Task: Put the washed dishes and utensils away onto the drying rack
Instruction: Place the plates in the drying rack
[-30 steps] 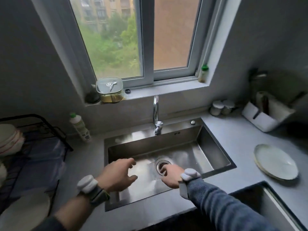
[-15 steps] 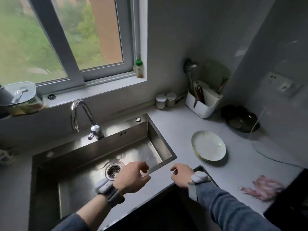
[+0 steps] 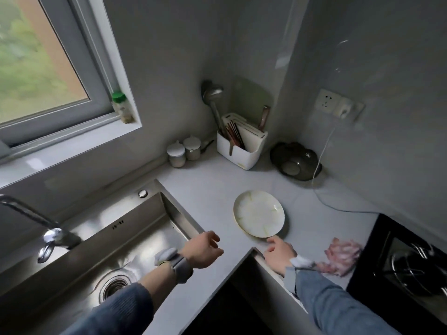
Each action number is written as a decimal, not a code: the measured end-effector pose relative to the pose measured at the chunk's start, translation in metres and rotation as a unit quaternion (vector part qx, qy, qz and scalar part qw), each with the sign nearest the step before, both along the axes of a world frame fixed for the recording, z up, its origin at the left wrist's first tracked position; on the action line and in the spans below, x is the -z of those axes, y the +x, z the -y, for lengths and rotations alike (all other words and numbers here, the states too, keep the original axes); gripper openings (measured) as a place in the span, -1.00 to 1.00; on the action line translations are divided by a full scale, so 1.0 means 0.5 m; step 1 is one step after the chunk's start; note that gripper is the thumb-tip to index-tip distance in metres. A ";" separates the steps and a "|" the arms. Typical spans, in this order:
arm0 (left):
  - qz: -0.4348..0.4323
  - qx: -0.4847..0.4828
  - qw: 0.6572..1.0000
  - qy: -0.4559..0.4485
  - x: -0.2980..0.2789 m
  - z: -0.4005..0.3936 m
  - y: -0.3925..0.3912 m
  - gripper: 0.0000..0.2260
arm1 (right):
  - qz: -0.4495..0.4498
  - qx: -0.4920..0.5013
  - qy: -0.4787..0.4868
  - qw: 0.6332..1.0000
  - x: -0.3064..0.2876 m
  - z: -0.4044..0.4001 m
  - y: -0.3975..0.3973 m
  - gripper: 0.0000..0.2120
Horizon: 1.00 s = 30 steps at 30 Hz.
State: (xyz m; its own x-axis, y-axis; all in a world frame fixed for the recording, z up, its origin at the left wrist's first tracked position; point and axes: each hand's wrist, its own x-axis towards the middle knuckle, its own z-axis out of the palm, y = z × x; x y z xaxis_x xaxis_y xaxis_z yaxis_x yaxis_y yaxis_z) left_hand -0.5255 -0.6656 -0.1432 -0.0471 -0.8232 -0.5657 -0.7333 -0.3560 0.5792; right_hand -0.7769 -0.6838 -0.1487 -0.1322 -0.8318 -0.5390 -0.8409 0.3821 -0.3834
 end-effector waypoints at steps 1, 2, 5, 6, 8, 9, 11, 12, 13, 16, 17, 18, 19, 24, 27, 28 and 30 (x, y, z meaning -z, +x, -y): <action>-0.009 -0.018 1.000 0.014 0.011 0.016 -0.010 -0.64 | -0.006 0.009 0.001 1.000 0.002 0.012 -0.009 -0.55; -0.018 -0.037 0.999 0.027 0.021 0.043 -0.022 -0.63 | -0.006 0.016 0.004 1.000 0.001 0.037 -0.019 -0.54; -0.042 -0.079 0.994 0.067 0.048 0.083 -0.054 -0.54 | -0.010 0.034 0.023 0.999 0.020 0.076 -0.046 -0.43; -0.045 -0.091 0.992 0.074 0.061 0.103 -0.064 -0.49 | -0.022 0.034 0.027 0.999 0.038 0.096 -0.061 -0.38; -0.048 -0.129 0.986 0.092 0.089 0.142 -0.090 -0.44 | -0.039 0.025 0.032 0.998 0.072 0.142 -0.094 -0.38; -0.052 -0.140 0.983 0.107 0.094 0.146 -0.092 -0.46 | -0.036 0.025 0.027 0.999 0.077 0.143 -0.094 -0.43; -0.074 -0.174 0.972 0.137 0.106 0.167 -0.118 -0.52 | -0.030 0.015 0.015 0.999 0.064 0.164 -0.099 -0.55; -0.079 -0.188 0.968 0.147 0.114 0.181 -0.133 -0.53 | -0.033 0.007 0.018 0.999 0.065 0.183 -0.107 -0.59; -0.082 -0.197 0.965 0.152 0.120 0.195 -0.148 -0.55 | -0.036 0.000 0.028 0.999 0.072 0.202 -0.117 -0.60; -0.091 -0.208 0.961 0.159 0.145 0.214 -0.176 -0.61 | -0.050 -0.027 0.053 0.997 0.082 0.233 -0.135 -0.58; -0.091 -0.211 0.960 0.160 0.156 0.219 -0.187 -0.63 | -0.054 -0.034 0.058 0.996 0.086 0.243 -0.141 -0.57; -0.085 -0.217 0.959 0.159 0.160 0.223 -0.195 -0.64 | -0.055 -0.038 0.059 0.996 0.095 0.251 -0.147 -0.56; -0.080 -0.226 0.958 0.156 0.162 0.228 -0.205 -0.66 | -0.054 -0.042 0.059 0.996 0.103 0.261 -0.155 -0.55; -0.059 -0.244 0.955 0.159 0.176 0.233 -0.216 -0.74 | -0.038 -0.060 0.098 0.993 0.130 0.284 -0.169 -0.53; -0.040 -0.233 0.955 0.178 0.202 0.245 -0.217 -0.70 | -0.037 -0.073 0.112 0.990 0.137 0.293 -0.173 -0.63; -0.034 -0.232 0.956 0.178 0.190 0.248 -0.219 -0.69 | -0.040 -0.075 0.112 0.990 0.142 0.295 -0.174 -0.67; -0.020 -0.235 0.956 0.176 0.174 0.251 -0.220 -0.72 | -0.042 -0.070 0.105 0.991 0.156 0.301 -0.177 -0.70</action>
State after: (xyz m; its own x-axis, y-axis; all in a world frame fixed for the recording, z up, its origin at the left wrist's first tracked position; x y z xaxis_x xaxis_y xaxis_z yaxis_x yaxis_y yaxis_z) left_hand -0.6355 -0.7913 -0.2302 0.2533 -0.5177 -0.8172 -0.4236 -0.8188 0.3875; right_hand -0.8651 -0.8345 -0.2265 -0.0750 -0.7159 -0.6942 -0.9165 0.3239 -0.2350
